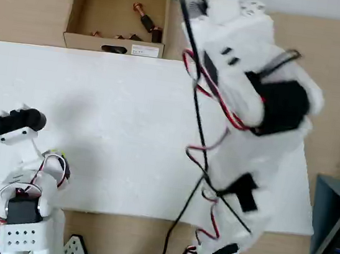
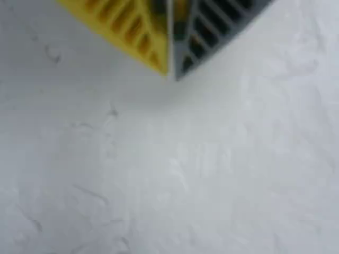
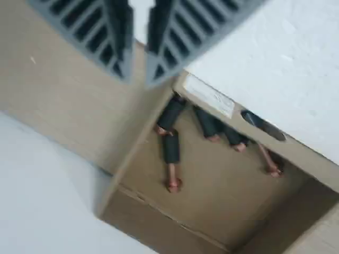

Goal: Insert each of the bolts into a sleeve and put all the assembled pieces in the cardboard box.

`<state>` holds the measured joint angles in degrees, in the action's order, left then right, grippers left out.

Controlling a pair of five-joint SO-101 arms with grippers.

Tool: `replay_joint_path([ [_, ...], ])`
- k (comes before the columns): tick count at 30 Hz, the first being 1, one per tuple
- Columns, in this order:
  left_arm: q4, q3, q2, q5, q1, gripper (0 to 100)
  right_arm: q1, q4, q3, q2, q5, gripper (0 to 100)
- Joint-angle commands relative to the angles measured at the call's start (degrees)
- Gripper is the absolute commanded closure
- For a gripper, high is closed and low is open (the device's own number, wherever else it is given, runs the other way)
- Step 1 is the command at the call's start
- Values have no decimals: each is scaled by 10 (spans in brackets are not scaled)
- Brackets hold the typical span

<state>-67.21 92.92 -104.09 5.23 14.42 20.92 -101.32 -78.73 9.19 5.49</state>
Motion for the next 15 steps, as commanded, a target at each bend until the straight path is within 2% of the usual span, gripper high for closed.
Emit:
replay_joint_path([
  [1, 11, -2, -4, 2, 2, 995, -28, -11, 128, -122, -5, 989],
  [7, 11, -2, -4, 2, 2, 995, -66, -9, 364, -289, -5, 989],
  [15, 11, -2, -4, 2, 2, 995, -116, 55, 657, -493, -5, 989],
])
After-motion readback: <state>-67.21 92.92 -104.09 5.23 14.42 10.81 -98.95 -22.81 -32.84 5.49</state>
